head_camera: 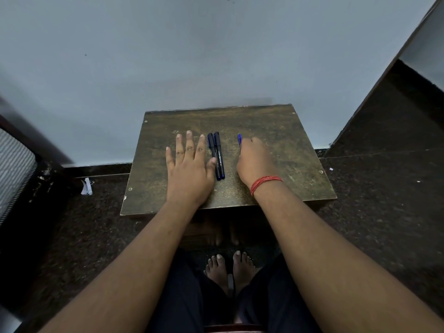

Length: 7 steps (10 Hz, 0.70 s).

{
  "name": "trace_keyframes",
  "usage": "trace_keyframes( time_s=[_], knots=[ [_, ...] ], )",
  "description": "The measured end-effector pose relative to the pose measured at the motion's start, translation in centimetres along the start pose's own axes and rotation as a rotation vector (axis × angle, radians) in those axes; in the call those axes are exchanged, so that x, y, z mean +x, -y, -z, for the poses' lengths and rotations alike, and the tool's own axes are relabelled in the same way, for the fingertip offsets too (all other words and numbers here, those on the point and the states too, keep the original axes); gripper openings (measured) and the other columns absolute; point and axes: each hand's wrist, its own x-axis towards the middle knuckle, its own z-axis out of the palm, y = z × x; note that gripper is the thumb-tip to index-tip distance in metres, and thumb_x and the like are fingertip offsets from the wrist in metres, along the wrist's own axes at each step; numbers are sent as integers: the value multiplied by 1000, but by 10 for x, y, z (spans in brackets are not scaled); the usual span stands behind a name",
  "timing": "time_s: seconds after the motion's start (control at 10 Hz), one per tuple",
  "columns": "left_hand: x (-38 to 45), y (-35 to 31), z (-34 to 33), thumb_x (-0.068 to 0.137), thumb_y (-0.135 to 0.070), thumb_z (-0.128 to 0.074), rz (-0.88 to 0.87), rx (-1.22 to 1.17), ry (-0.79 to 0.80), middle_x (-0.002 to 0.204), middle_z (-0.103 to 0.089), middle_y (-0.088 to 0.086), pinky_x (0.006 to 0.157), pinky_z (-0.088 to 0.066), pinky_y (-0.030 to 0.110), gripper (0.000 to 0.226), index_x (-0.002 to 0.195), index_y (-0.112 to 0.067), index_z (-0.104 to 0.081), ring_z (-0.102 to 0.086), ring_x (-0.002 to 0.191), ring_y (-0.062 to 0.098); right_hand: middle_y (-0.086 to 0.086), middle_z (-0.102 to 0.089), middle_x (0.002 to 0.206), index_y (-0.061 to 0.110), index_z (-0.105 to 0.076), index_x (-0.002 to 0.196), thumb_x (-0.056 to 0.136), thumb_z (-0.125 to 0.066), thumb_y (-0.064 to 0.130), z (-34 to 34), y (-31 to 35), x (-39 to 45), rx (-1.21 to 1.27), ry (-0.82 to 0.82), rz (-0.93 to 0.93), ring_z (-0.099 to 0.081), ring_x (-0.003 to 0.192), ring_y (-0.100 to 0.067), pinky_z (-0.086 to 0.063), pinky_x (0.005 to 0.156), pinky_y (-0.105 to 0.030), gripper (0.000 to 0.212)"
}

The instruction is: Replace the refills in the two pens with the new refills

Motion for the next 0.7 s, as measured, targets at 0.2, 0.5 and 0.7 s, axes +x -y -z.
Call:
trace_keyframes(
  time_s=[0.2,0.5,0.7],
  knots=[
    [0,-2,1,103,-49,-23,2,2,14,168,-2,10,123,1,54,63,159,-22,-10,10,155,27,-10,-54,113,8,-60,114,93,-55,3,-1,1,0,19,-16,-8,-57,101,-26,-41,78,-29,22],
    [-3,-1,3,104,-48,-24,-10,11,6,168,-5,11,123,0,55,62,159,-21,-13,7,155,29,-4,-57,109,12,-62,110,98,-54,19,1,-5,-1,74,-121,-4,-56,100,-22,-48,81,-32,16],
    [-12,1,5,103,-53,-15,-43,84,53,168,2,9,123,3,56,64,160,-24,-5,12,154,28,-4,-58,130,17,-54,128,99,-50,42,5,-12,-14,-20,-173,36,-48,123,-25,-41,101,-43,38]
  ],
)
